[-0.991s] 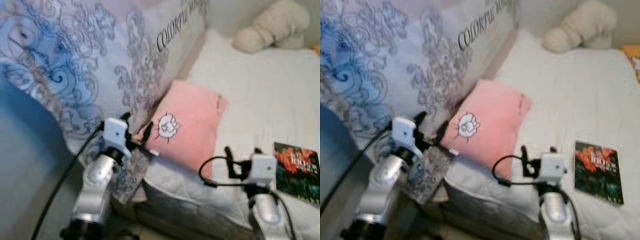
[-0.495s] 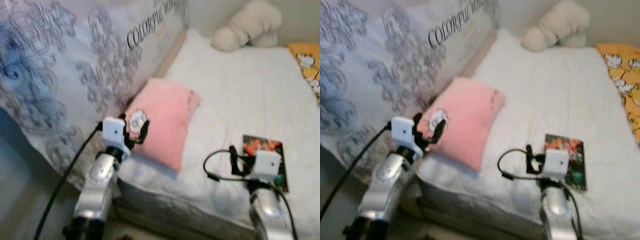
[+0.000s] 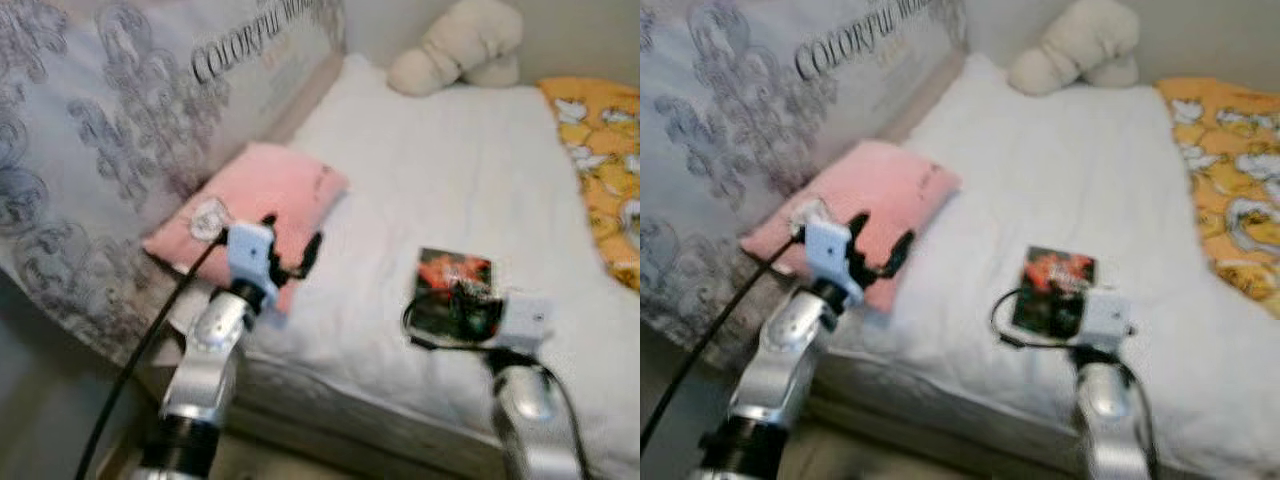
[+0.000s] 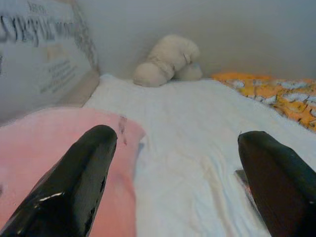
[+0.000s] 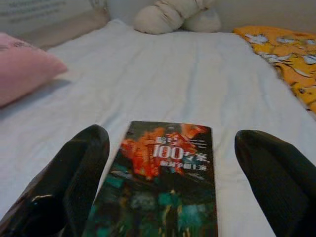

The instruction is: Clean up the room

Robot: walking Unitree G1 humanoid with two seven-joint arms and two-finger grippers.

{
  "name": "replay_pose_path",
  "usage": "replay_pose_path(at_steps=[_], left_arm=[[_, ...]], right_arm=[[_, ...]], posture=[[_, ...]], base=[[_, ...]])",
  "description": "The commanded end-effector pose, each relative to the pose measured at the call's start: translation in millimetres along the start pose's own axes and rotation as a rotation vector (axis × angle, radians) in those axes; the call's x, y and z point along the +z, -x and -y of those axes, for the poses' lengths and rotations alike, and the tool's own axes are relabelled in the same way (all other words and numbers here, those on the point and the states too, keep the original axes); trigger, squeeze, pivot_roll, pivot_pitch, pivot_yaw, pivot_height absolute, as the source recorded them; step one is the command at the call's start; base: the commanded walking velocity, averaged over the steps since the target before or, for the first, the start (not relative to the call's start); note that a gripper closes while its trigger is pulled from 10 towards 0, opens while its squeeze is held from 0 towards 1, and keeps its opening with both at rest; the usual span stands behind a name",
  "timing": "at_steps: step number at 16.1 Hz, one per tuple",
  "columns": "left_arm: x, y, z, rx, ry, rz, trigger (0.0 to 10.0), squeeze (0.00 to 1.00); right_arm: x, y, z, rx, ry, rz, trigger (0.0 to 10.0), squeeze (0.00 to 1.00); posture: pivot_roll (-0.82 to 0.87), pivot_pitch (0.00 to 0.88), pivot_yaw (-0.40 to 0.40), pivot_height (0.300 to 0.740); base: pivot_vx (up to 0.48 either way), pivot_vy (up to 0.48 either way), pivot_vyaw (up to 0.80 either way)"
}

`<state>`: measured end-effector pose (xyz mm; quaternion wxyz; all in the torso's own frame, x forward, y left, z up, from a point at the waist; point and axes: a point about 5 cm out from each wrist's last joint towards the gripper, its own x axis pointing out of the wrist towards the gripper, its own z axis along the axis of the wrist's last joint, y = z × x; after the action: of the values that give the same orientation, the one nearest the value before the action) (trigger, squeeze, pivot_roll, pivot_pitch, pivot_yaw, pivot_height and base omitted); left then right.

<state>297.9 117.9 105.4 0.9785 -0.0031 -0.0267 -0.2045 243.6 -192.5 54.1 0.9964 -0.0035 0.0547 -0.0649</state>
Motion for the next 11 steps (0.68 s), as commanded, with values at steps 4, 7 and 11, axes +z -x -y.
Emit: replay_pose_path(at_steps=[4,7,11], left_arm=[[-2.8,-8.5,-0.4,-0.003,-0.002,-0.015,10.0,0.0],[-13.0,-13.6,-7.4,0.044,-0.046,-0.084,10.0,0.0],[-19.1,-20.5,-18.4,0.084,-0.02,-0.125,10.0,0.0]], right_arm=[[4.8,-4.2,-1.2,-0.003,0.011,0.009,10.0,0.0],[1.6,-2.7,-5.5,0.018,0.03,-0.003,10.0,0.0],[-3.0,-2.8,-12.7,0.081,0.057,-0.038,10.0,0.0]], posture=[[0.01,0.0,0.026,0.74],[0.01,0.0,0.024,0.74],[0.02,0.0,0.013,0.74]], base=[[0.0,-0.442,0.0],[0.0,-0.295,0.0],[0.221,0.0,-0.36]])
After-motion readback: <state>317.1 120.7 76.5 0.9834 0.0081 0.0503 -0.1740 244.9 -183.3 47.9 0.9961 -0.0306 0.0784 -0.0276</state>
